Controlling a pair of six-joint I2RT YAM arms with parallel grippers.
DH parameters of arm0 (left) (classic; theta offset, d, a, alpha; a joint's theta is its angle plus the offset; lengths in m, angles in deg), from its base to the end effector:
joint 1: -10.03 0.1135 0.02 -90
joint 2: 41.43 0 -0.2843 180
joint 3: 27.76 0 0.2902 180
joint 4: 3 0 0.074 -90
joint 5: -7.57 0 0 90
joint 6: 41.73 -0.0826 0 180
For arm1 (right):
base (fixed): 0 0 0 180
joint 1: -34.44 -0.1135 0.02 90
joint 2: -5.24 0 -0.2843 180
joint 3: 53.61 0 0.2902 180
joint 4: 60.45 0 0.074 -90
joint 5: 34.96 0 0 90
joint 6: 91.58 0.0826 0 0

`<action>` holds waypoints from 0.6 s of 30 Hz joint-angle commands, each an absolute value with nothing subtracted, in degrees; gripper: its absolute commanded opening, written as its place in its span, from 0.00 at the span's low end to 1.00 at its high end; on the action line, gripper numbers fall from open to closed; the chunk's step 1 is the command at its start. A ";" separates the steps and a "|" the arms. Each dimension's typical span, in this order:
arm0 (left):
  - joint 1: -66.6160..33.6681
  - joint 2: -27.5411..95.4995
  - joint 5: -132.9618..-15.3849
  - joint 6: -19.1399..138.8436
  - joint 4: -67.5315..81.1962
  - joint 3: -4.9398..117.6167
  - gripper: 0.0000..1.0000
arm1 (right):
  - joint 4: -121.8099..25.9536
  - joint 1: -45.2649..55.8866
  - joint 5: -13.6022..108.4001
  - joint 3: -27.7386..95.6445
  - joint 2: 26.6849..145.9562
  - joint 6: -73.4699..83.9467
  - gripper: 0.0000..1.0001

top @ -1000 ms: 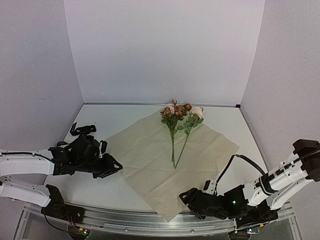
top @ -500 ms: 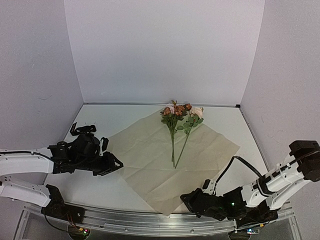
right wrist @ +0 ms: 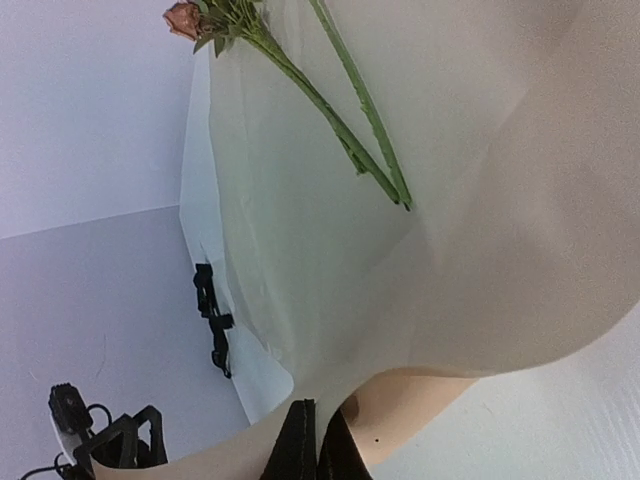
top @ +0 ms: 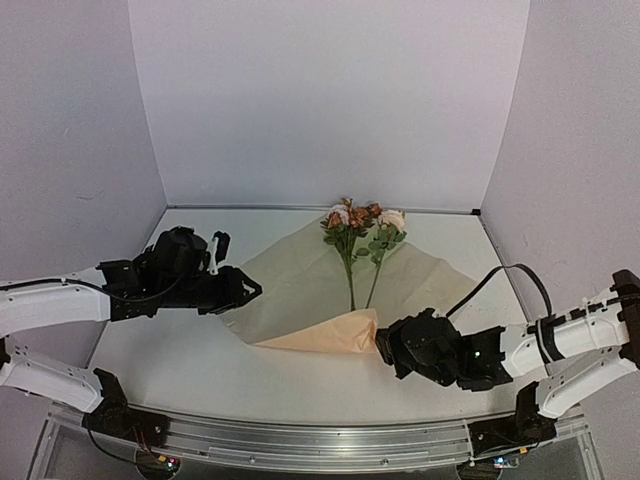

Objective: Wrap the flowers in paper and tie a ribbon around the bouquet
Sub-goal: Pick up the bottom corner of the flattened wrapping paper from the center of the board, then fold the bottom corner of the flattened wrapping paper at the center of the board.

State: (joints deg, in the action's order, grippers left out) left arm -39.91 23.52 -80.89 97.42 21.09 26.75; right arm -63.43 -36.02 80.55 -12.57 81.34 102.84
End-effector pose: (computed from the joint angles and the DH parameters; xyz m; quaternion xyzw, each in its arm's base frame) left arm 0.2004 -0.2418 0.2297 0.0124 0.8850 -0.3618 0.2929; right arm 0.1389 0.2851 0.1439 0.3515 0.7849 0.4632 0.2141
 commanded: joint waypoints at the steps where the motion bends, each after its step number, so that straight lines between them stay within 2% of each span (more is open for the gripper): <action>1: -39.67 28.12 -84.50 92.05 22.16 34.94 0.36 | -62.42 -26.92 73.56 -6.96 83.93 96.43 0.00; 8: -36.30 34.77 -79.54 89.08 21.65 40.85 0.37 | -62.68 -15.65 62.37 5.56 92.80 92.75 0.00; 18: -32.78 43.36 -65.42 82.98 18.85 44.75 0.37 | -62.57 -7.71 56.28 12.41 103.40 93.35 0.00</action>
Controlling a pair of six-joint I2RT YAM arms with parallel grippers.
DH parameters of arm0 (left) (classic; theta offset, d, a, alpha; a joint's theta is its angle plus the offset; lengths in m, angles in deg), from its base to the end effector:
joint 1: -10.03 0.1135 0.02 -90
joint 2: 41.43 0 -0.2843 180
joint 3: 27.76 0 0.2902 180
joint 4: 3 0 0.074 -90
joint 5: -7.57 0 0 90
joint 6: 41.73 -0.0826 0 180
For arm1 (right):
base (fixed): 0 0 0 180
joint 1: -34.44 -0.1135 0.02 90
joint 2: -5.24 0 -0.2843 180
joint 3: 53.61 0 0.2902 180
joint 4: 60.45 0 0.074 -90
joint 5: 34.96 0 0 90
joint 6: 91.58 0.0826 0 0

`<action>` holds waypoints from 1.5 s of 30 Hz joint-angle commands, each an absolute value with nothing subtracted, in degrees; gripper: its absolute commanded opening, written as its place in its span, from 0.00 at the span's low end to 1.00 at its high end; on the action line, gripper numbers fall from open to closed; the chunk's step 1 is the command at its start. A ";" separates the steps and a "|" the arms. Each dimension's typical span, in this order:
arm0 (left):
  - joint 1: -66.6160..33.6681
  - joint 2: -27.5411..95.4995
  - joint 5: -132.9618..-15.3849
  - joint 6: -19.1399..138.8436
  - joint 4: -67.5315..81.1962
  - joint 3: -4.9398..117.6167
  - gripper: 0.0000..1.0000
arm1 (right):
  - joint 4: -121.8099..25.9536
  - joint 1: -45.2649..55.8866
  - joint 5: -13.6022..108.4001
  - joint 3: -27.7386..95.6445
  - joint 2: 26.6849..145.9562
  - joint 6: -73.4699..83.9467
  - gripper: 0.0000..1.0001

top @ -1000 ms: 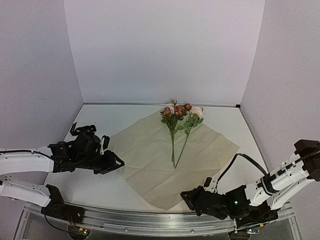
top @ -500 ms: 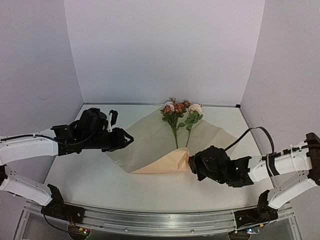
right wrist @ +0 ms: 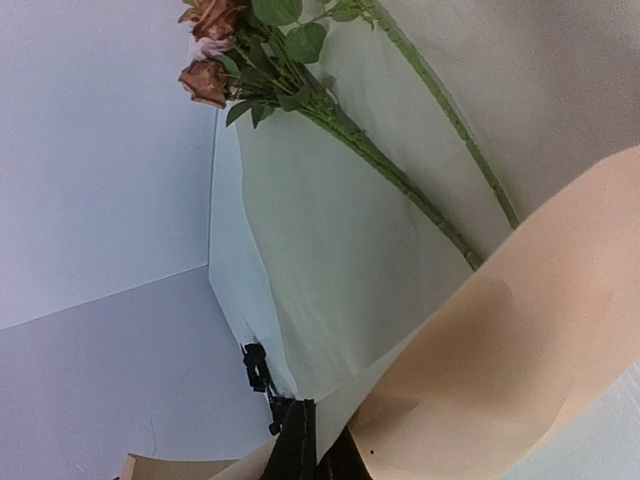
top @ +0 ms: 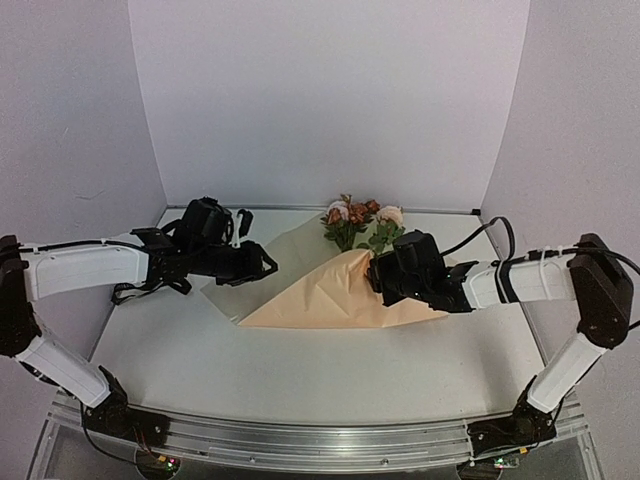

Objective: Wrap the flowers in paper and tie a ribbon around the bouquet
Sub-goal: Fold the bottom corner of the flattened wrapping paper at the center of the board.

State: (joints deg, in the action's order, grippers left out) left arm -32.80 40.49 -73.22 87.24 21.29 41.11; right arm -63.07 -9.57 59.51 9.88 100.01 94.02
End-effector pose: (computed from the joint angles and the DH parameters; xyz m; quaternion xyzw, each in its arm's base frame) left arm 0.2744 -0.2724 0.2351 0.0657 0.8917 -0.3439 0.2871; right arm 0.3129 0.2933 0.1712 0.3919 0.7652 0.4668 0.2074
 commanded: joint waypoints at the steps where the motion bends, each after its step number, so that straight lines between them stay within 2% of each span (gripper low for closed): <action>1: -32.78 44.39 -64.22 82.49 18.76 45.07 0.37 | -62.57 -7.37 56.09 12.53 103.97 93.41 0.00; 4: -32.75 47.73 -61.10 81.47 18.94 46.32 0.36 | -62.51 -6.69 56.78 12.04 104.91 93.87 0.03; 11: -32.77 54.37 -56.34 81.58 17.95 47.51 0.35 | -62.59 -5.24 55.52 13.56 106.54 92.70 0.41; 15: -32.84 57.08 -54.70 82.11 16.97 47.99 0.34 | -62.00 -4.37 55.80 13.69 104.30 89.24 0.50; 20: -32.87 59.54 -53.01 82.57 16.00 49.24 0.33 | -59.51 -3.71 55.78 15.24 101.67 80.60 0.56; 26: -32.86 64.55 -53.53 82.05 17.39 53.94 0.32 | -49.01 -3.80 48.71 20.90 98.42 63.24 0.61; 28: -32.81 66.45 -53.99 81.72 18.11 56.15 0.32 | -44.08 -4.12 46.82 21.52 96.96 58.35 0.61; 35: -32.71 70.67 -53.78 80.82 20.26 61.32 0.31 | -41.19 -8.43 41.55 14.90 91.13 43.91 0.57; 38: -32.69 71.48 -53.77 80.62 20.87 62.68 0.31 | -40.99 -10.57 39.39 13.64 91.61 41.89 0.57; 45: -32.53 73.92 -53.41 79.44 22.54 65.83 0.31 | -38.45 -14.77 43.30 14.05 95.93 41.82 0.54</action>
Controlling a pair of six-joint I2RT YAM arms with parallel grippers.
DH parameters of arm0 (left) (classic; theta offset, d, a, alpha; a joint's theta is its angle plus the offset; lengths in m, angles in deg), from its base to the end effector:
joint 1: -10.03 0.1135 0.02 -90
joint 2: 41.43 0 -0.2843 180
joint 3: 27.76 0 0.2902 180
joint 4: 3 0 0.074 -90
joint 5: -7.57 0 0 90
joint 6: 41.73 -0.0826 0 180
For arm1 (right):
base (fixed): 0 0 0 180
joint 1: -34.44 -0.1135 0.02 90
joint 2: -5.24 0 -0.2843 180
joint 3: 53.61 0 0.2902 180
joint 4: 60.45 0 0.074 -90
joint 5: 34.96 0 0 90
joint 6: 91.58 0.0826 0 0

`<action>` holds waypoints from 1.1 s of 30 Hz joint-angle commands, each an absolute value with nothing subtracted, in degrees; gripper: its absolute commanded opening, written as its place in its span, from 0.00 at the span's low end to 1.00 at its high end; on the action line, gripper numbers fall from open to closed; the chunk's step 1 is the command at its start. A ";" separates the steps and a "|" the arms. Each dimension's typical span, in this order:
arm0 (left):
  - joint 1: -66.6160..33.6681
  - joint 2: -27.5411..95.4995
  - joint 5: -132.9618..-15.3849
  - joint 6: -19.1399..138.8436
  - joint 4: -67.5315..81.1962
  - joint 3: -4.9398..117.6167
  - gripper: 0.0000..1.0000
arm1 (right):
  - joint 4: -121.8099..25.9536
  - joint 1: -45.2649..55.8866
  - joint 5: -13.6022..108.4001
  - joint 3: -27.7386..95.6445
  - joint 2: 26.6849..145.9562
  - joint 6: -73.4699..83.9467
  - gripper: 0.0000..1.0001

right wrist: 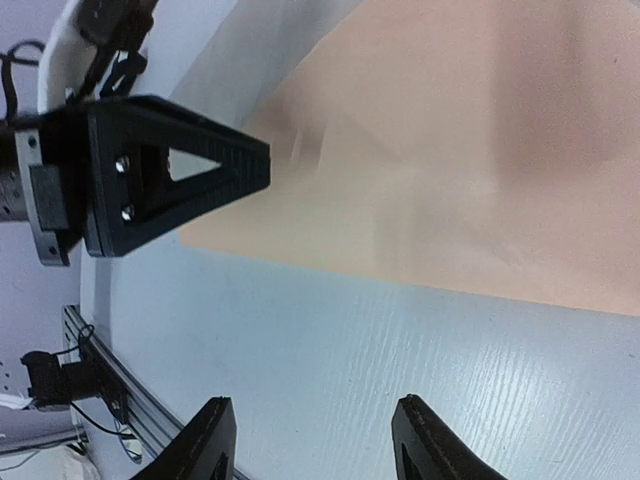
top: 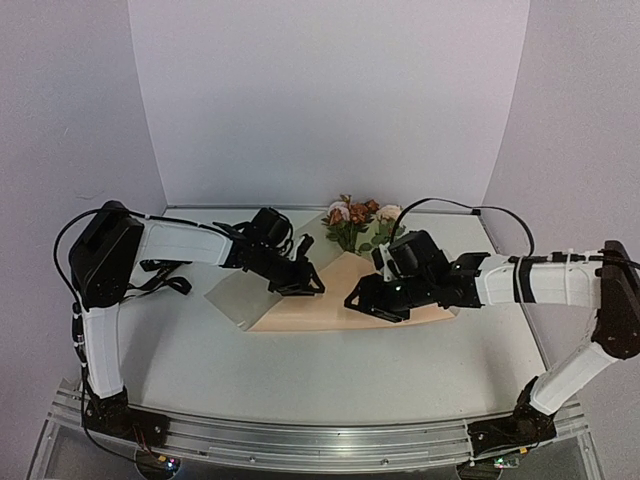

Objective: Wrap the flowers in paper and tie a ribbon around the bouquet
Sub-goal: Fold the bottom corner of the flattened wrapping paper at the center of the board, then press the fold line on the 1/4-folded wrapping paper.

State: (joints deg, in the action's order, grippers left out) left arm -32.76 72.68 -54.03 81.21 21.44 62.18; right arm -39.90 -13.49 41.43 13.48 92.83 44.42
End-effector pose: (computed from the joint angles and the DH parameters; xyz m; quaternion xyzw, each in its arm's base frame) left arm 0.3387 -0.3670 0.1441 0.1642 0.8961 -0.3915 0.1296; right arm 0.2511 0.3071 0.1946 -0.0643 0.9028 0.3743 0.2019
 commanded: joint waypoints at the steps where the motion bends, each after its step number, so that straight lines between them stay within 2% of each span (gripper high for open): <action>1: -32.46 74.22 -53.36 79.34 22.69 66.23 0.31 | -38.43 -14.91 44.24 14.61 96.97 41.59 0.52; 6: -31.70 73.92 -53.46 79.69 24.01 68.10 0.31 | -38.18 -15.10 48.67 18.90 102.87 41.18 0.40; 13: -26.97 64.88 -54.23 88.18 22.67 58.29 0.31 | -35.31 -15.59 53.75 24.13 108.70 39.68 0.35; 26: -24.26 43.41 -59.54 99.33 22.28 31.09 0.34 | -31.05 -16.80 60.60 26.83 113.33 38.17 0.33; 33: -24.29 40.32 -58.19 105.46 16.42 22.91 0.36 | -28.80 -17.03 62.89 28.73 113.44 36.71 0.35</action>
